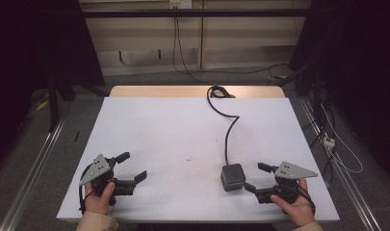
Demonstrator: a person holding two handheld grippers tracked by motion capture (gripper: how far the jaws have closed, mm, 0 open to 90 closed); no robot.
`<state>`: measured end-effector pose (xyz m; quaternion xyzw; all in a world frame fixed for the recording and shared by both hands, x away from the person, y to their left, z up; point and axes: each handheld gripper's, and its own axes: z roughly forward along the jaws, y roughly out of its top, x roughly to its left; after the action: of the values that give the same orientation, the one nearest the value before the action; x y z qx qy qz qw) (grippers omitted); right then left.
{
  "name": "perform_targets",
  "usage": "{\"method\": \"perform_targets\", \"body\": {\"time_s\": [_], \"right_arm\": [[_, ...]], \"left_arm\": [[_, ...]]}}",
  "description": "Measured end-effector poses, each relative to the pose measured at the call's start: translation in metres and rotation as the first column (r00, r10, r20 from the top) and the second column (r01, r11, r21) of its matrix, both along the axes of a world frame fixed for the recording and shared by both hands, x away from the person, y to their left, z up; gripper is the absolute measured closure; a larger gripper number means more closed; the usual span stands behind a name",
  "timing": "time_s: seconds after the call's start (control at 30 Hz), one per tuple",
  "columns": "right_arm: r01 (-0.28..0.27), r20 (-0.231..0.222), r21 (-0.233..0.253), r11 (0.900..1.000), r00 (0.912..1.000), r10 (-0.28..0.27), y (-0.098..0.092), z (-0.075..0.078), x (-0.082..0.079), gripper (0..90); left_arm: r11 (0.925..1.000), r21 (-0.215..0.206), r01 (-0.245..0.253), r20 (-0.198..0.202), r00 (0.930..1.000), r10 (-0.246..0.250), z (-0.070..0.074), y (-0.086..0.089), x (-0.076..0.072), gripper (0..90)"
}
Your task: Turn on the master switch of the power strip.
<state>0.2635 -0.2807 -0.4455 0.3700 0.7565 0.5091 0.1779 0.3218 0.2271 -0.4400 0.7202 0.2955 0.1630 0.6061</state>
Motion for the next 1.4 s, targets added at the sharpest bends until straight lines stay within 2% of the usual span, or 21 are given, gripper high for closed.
{"method": "perform_targets", "body": {"time_s": [0.67, 1.4], "right_arm": [[0.023, -0.006, -0.007, 1.0, 0.9997, -0.023, -0.008, -0.002, 0.0, 10.7], [0.06, -0.01, -0.028, 0.998, 0.9981, -0.06, -0.027, -0.003, -0.003, 11.2]], "left_arm": [[1.0, -0.003, -0.002, -0.003, 1.0, 0.002, 0.0, 0.0, 0.0, 3.9], [1.0, -0.003, -0.003, -0.007, 1.0, 0.003, -0.001, 0.0, 0.0, 3.9]]}}
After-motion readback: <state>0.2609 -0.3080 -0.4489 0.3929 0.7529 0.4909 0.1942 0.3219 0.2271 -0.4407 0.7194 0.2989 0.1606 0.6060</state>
